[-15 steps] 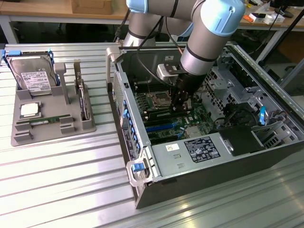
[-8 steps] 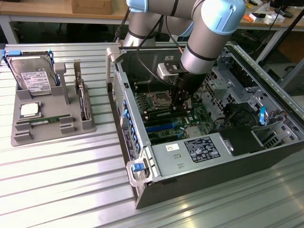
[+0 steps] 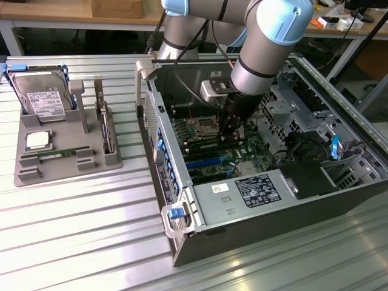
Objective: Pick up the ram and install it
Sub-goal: 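Insert the ram into the slot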
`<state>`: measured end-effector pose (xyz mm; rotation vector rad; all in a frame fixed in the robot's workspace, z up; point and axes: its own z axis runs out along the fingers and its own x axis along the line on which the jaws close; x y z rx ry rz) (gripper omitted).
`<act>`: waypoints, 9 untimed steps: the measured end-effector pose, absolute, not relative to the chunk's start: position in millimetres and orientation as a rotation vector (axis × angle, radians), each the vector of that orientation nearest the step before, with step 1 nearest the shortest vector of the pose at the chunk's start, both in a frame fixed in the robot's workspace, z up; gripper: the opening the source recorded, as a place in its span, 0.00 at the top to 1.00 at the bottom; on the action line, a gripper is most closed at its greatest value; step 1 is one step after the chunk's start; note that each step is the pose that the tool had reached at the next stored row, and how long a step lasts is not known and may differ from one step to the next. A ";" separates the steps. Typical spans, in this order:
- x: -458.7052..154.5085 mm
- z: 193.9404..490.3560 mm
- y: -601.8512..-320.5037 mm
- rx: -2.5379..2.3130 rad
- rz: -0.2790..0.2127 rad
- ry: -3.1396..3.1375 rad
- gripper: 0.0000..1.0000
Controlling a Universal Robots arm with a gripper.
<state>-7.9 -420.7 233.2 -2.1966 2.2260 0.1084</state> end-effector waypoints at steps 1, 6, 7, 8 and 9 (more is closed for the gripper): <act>-7.9 233.2 -420.7 -2.199 0.108 2.224 0.88; -7.9 230.8 -420.7 -2.199 0.108 2.224 0.88; -7.9 230.7 -420.7 -2.199 0.109 2.224 0.88; -7.9 230.7 -420.7 -2.199 0.109 2.224 0.87; -7.9 231.7 -420.7 -2.199 0.108 2.224 0.80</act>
